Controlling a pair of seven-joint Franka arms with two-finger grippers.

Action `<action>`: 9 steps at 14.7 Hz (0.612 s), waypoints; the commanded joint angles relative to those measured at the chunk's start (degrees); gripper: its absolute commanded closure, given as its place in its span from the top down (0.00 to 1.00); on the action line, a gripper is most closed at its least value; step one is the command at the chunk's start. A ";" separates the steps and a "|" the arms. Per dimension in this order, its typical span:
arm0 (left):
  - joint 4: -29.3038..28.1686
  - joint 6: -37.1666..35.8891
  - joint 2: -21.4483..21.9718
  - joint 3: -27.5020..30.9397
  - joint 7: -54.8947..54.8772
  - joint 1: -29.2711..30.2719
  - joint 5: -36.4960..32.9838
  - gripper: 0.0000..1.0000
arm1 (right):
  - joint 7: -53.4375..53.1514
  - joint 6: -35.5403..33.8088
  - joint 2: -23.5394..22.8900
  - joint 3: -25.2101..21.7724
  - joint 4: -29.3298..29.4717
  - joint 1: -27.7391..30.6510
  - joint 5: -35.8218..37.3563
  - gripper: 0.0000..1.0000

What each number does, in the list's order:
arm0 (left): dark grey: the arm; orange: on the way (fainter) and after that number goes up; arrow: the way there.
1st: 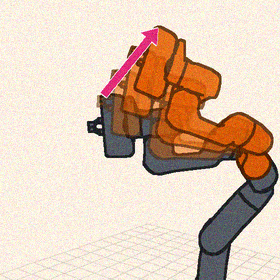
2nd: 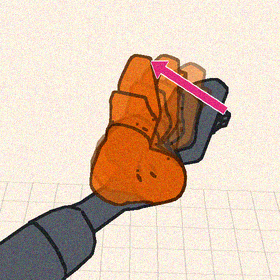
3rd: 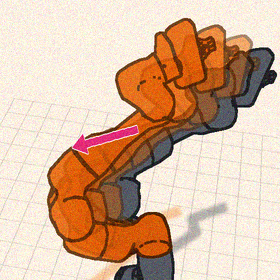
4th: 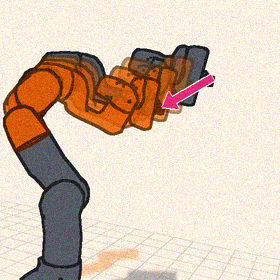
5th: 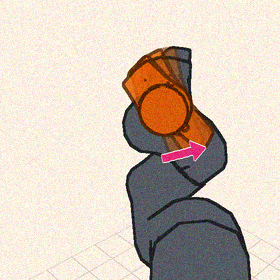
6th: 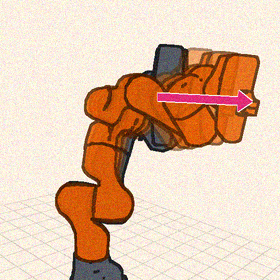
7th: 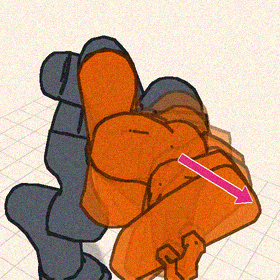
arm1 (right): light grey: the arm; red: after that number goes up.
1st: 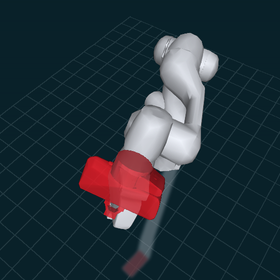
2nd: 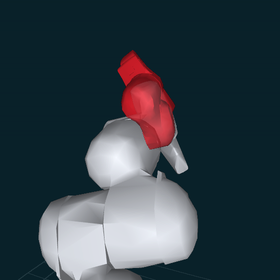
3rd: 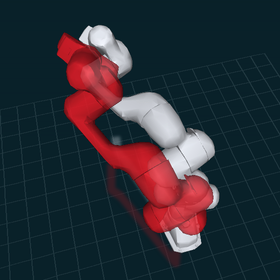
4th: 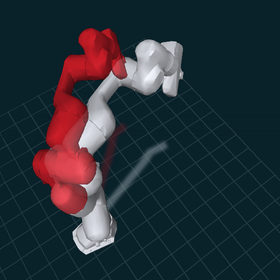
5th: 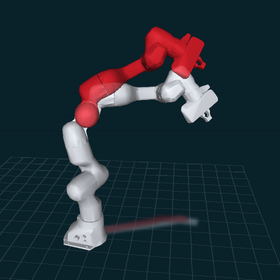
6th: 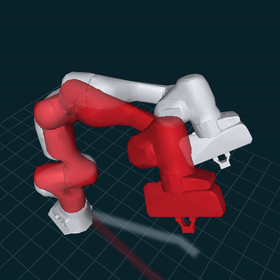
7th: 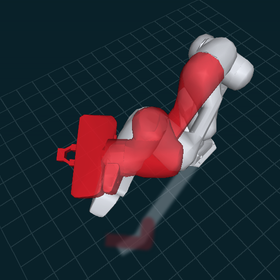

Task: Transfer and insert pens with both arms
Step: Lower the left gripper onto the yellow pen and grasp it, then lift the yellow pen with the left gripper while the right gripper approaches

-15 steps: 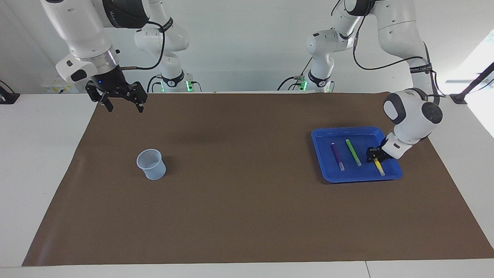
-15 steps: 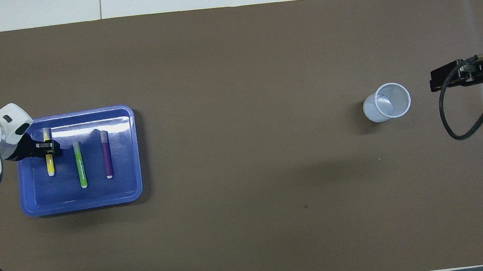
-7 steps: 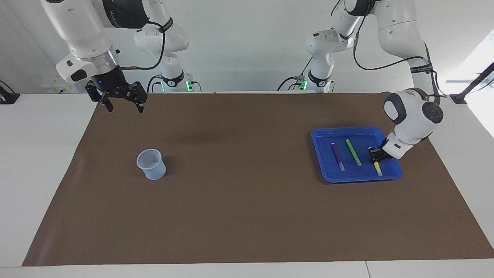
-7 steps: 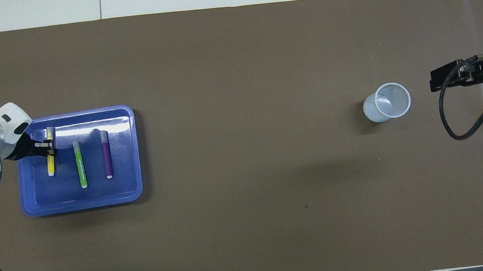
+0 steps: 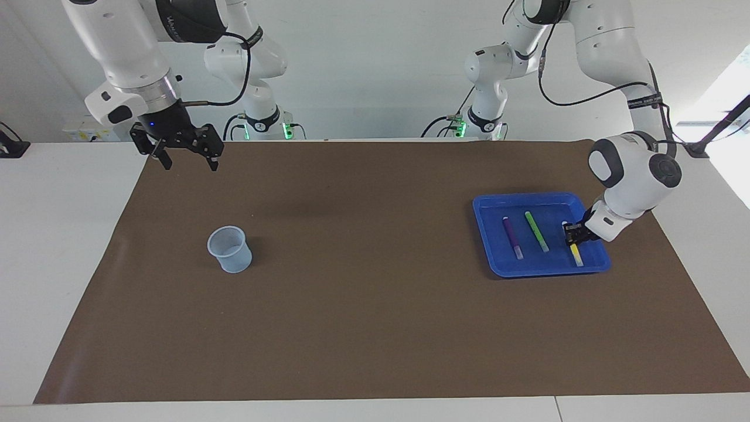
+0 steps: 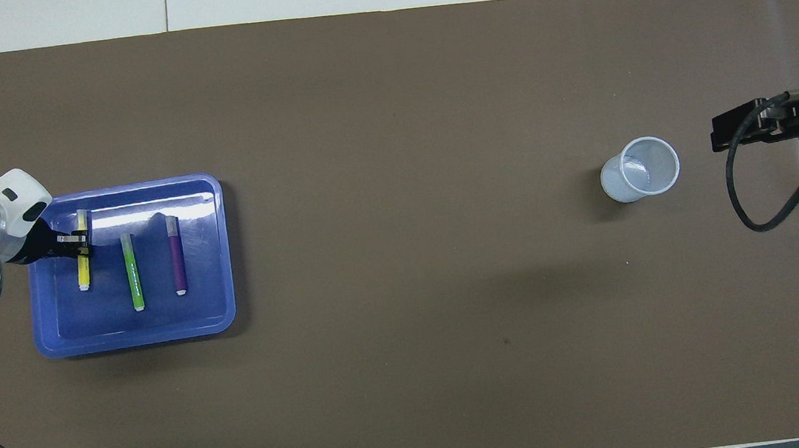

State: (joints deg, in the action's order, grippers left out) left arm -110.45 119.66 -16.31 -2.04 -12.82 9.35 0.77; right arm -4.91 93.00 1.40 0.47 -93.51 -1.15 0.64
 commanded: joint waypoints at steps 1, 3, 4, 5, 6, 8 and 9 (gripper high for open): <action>5.41 -7.75 -0.31 -0.33 0.08 -0.30 -0.33 0.00 | 1.30 0.43 0.80 0.24 -0.79 0.44 -1.25 1.00; 8.30 -12.67 0.13 -0.60 0.69 -0.39 0.02 0.00 | 1.30 0.43 0.80 0.15 -0.88 0.53 -1.25 1.00; 10.58 -15.30 0.14 -0.60 1.30 -1.00 0.11 0.00 | 1.30 0.43 0.80 0.15 -0.79 0.44 -1.25 1.00; 12.78 -18.29 0.14 -0.60 2.27 -1.52 0.11 0.00 | 1.39 0.43 0.80 0.24 -0.88 0.44 -1.25 1.00; 14.54 -21.28 0.14 -0.68 3.76 -1.88 0.20 0.00 | 1.39 0.43 0.80 0.24 -0.88 0.44 -1.34 1.00; 18.49 -28.04 0.22 -0.60 9.80 -3.28 3.61 0.00 | 1.39 0.43 0.80 0.24 -0.88 0.44 -1.96 1.00; 20.08 -30.86 0.22 -0.68 14.01 -3.90 5.72 0.00 | 1.39 0.26 0.80 0.24 -0.88 0.44 -2.04 1.00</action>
State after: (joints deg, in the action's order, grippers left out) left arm -94.34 94.67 -15.85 -2.98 -5.08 6.88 3.71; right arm -4.91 92.99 1.40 0.48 -93.51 -1.15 -0.05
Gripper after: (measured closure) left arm 0.833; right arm 0.000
